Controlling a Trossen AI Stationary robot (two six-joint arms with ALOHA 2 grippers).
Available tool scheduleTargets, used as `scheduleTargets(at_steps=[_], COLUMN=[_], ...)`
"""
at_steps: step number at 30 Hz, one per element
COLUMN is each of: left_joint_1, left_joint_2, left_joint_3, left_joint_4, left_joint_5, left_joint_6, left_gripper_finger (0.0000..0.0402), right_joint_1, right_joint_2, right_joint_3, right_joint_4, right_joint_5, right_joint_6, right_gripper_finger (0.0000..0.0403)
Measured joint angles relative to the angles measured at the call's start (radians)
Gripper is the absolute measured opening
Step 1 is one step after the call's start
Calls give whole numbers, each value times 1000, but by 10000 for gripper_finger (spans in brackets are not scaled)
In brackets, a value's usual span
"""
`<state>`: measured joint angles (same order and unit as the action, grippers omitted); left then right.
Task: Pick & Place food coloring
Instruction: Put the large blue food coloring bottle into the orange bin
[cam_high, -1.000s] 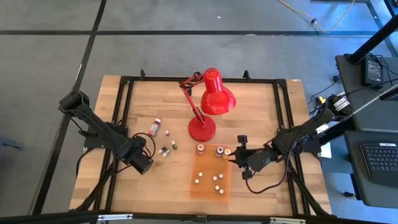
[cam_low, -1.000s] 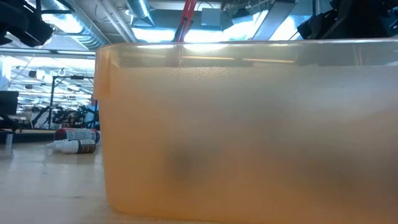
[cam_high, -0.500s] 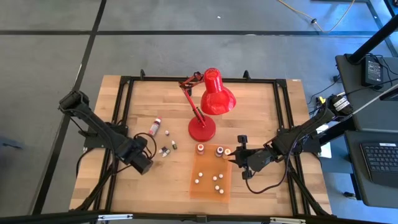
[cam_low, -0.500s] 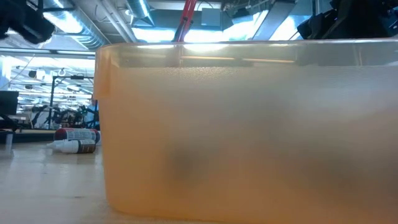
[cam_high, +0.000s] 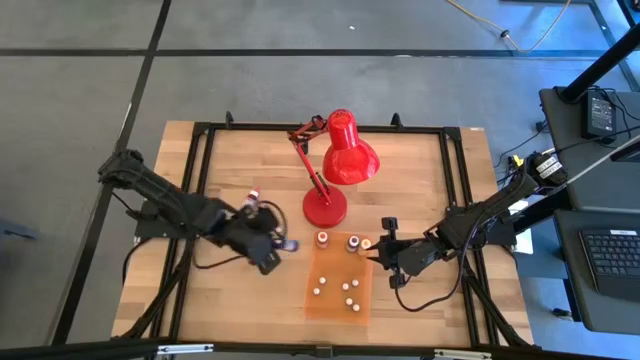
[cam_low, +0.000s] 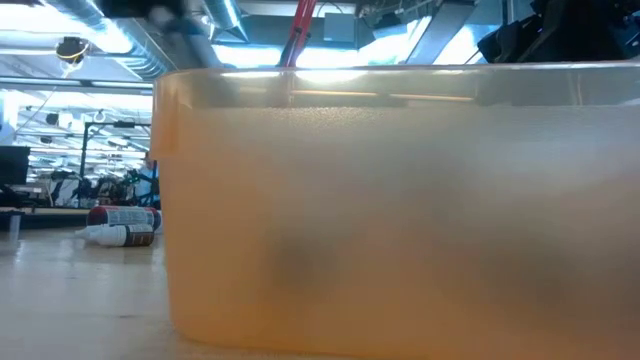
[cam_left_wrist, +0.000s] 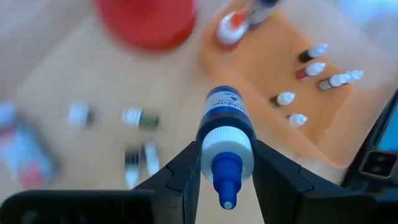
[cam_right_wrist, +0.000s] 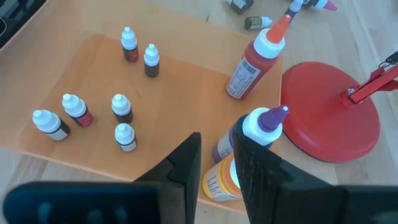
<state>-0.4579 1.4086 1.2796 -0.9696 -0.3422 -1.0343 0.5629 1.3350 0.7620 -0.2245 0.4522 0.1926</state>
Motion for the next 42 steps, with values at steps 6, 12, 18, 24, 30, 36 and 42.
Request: scheduleTargets(at_steps=[6,12,18,24,30,36,42], left_joint_1=[98,127,132,132,133,131,131], left_joint_2=[183,306,404,488,536,563,580], left_joint_3=[164,334,418,445,459,460,459], left_joint_4=[-2,-17,-23,-21,-22,-13,-6], left_joint_5=[52,158,151,65,6,-22,-32], left_joint_6=[355,558,628,692,701,700,714], left_gripper_finger=[114,114,114,114,114,126,125], right_joint_1=[0,0,0,0,0,0,0], right_joint_2=[0,0,0,0,0,0,0], right_joint_3=[0,0,0,0,0,0,0], right_joint_4=[0,-1,-3,-3,-3,-4,-4], right_joint_5=[0,0,-8,-9,-10,-10,-10], right_joint_6=[-6,-6,12,16,16,16,16], right_gripper_finger=[99,99,99,99,99,99,99])
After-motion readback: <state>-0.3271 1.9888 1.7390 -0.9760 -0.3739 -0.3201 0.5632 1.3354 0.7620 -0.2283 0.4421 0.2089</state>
